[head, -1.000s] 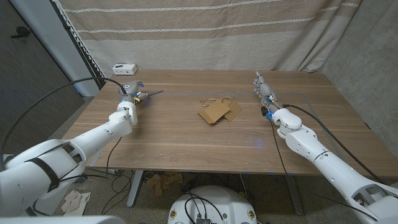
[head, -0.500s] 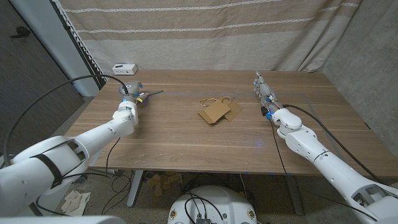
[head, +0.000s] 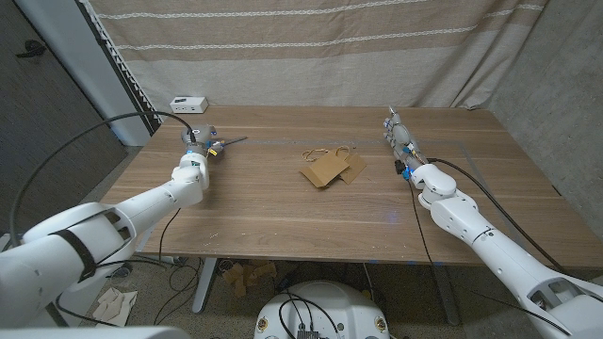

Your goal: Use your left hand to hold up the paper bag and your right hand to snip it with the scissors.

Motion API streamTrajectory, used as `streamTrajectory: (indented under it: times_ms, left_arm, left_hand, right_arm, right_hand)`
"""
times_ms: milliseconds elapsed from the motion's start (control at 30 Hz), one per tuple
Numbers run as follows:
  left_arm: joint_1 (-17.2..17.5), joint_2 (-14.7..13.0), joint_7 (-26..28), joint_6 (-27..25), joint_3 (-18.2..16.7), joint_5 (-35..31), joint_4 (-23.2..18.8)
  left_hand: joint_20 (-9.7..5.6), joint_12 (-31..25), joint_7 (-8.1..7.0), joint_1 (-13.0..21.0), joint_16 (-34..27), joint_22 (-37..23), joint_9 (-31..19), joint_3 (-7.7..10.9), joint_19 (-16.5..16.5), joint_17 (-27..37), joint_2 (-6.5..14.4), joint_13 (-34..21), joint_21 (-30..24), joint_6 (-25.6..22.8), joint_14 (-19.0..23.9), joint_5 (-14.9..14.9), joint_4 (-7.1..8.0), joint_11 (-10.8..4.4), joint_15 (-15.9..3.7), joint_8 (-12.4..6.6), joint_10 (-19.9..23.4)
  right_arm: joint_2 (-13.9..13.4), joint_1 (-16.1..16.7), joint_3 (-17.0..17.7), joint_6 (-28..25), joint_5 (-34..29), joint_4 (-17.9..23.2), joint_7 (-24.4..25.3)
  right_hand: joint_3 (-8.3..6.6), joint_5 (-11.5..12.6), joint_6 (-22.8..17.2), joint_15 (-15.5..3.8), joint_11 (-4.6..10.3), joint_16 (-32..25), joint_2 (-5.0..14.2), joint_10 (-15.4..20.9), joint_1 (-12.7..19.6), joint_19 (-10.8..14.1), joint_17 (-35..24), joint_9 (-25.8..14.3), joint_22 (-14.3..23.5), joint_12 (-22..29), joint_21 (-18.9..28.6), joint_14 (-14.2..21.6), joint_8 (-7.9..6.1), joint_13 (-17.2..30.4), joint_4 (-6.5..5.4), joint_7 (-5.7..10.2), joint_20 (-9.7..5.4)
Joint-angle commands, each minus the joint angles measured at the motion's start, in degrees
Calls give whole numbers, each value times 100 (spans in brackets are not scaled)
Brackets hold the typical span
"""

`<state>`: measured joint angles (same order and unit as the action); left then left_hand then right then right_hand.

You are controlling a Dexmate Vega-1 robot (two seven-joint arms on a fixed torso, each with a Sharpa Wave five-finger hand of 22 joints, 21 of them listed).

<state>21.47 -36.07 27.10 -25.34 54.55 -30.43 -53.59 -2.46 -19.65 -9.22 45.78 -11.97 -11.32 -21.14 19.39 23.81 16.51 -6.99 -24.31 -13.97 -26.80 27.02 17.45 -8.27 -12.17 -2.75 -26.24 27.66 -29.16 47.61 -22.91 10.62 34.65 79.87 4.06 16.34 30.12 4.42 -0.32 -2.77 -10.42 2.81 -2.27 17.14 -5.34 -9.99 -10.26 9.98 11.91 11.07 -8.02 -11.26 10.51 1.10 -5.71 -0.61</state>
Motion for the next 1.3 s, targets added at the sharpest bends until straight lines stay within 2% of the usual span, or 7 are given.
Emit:
streamTrajectory:
  times_ms: [33, 367, 567, 700, 900, 1300]
  left_arm:
    - [-33, 7, -21, 148, 55, 20, 113]
    - [-110, 87, -236, 234, 82, 135, 276]
    - [-115, 122, -248, 318, 68, 234, 352]
    - [-77, 131, -334, 284, 19, 352, 297]
    - [57, 103, -369, 281, -43, 488, 173]
    - [34, 74, -746, 332, -23, 640, 246]
  left_hand:
    - [-592, 16, -10, -69, -22, -21, 17, -18, 14, 21, -52, -21, 4, -123, 68, 10, 39, 1, -969, -41, 86]
    - [-549, 77, 4, -122, -10, -18, 58, -42, 47, 14, -88, -15, -5, 41, 22, 37, 46, 3, -962, 47, 7]
    - [-473, 60, -54, -153, -34, -8, 85, -67, 156, -18, -129, -18, -39, 57, 110, 53, 41, -3, -941, 70, 89]
    - [-443, 83, -51, -166, -35, 1, 108, -84, 229, -68, -154, -22, -57, 253, 182, 72, 31, -6, -893, 164, 58]
    - [-487, 65, -9, -179, -33, 7, 120, -96, 316, -117, -160, -34, -79, 260, 254, 91, 28, -6, -936, 177, 102]
    - [-511, 14, 47, -214, -81, 12, 126, -103, 413, -195, -137, -64, -98, 292, 546, 119, 39, 10, -956, 203, 180]
  right_arm:
    - [31, -65, -38, 4, -1, -61, -57]
    - [-7, -38, -25, -69, 10, 13, -13]
    - [-19, -44, -18, -95, 15, 25, -4]
    - [0, -71, -26, -83, 21, -20, -28]
    - [-1, -85, -37, -119, 21, -24, -27]
    - [-8, -131, -57, -174, 13, -18, -39]
  right_hand:
    - [19, 26, 36, 0, 7, 14, 53, -53, 22, -45, -18, -31, 29, 19, -7, -33, 15, 16, 27, -11, 5]
    - [23, 26, 35, -1, 10, 12, 53, -57, 22, -50, -18, -31, 29, 19, -6, -36, 15, 17, 26, -7, 12]
    - [22, 25, 36, -2, 16, 10, 60, -53, 21, -49, -18, -31, 29, 21, -4, -35, 15, 17, 25, -1, 12]
    - [22, 26, 36, -2, 25, 9, 66, -60, 21, -51, -18, -31, 29, 19, -4, -35, 15, 17, 23, -1, 13]
    - [24, 25, 39, -2, 24, 7, 70, -56, 19, -50, -18, -31, 30, 21, -2, -36, 17, 17, 22, -1, 13]
    - [26, 25, 42, -3, 15, 6, 75, -52, 17, -51, -18, -31, 30, 23, 0, -39, 18, 17, 20, 0, 18]
